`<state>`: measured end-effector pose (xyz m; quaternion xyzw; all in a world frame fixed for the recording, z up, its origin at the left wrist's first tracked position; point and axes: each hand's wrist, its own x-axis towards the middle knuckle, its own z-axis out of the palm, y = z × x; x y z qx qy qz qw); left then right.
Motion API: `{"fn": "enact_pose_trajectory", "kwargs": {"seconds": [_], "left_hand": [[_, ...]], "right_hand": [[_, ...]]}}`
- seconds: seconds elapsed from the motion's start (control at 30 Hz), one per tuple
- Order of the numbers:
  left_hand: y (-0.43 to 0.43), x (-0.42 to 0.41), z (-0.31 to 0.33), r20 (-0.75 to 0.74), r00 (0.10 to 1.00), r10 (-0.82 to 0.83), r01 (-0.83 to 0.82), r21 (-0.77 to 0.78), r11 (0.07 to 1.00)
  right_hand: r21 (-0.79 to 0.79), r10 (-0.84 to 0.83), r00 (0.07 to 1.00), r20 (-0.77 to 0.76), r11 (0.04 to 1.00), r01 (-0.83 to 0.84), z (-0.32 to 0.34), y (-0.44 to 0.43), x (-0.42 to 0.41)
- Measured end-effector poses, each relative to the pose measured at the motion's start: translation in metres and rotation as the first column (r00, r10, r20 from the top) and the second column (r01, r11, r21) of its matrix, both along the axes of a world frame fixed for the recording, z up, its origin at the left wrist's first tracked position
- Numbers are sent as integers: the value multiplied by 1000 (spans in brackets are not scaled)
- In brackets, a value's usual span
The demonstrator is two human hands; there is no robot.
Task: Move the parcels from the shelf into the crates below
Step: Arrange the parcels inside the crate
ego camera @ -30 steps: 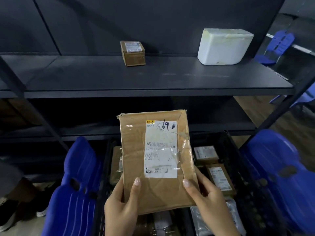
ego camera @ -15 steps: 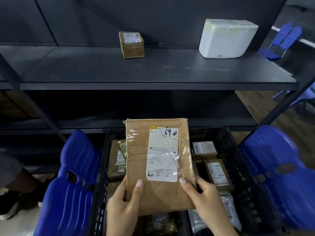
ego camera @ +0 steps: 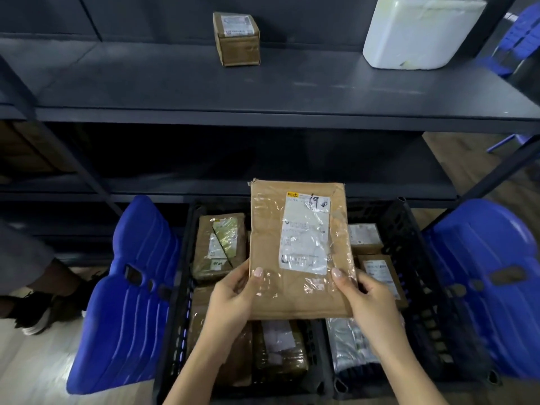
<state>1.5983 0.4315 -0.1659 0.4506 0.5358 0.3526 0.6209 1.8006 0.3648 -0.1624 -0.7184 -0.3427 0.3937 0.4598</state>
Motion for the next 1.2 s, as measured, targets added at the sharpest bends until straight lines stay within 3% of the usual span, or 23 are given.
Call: {"fn": "enact_pose_trajectory", "kwargs": {"seconds": [0.23,0.43,0.67,0.87,1.03,1.2], "left_hand": [[-6,-44,-33,-136,989,63,-81,-133,988],[-32,-53,-76,-80,991,106,-125,-286,950],[-51,-41,-111,-121,990,65,-91,-225,970],[-52,-43,-138,-151,985,78,-119,-279,953],[-56,-38,-152,-182,983,-30,-20,-266,964],[-55,-39,-157,-275,953,-124,75,-182,980]], "right_hand": [[-96,124,992,27,988,-121,-39,4,-43],[-197,131,988,79,974,-113,-67,-20,-50],[-263,102,993,67,961,-81,-86,-42,-43],[-276,106,994,41,957,-91,-107,-40,-51],[-345,75,997,31,937,-59,-121,-43,-45],[-391,94,987,131,920,-35,-129,-43,-46]]}}
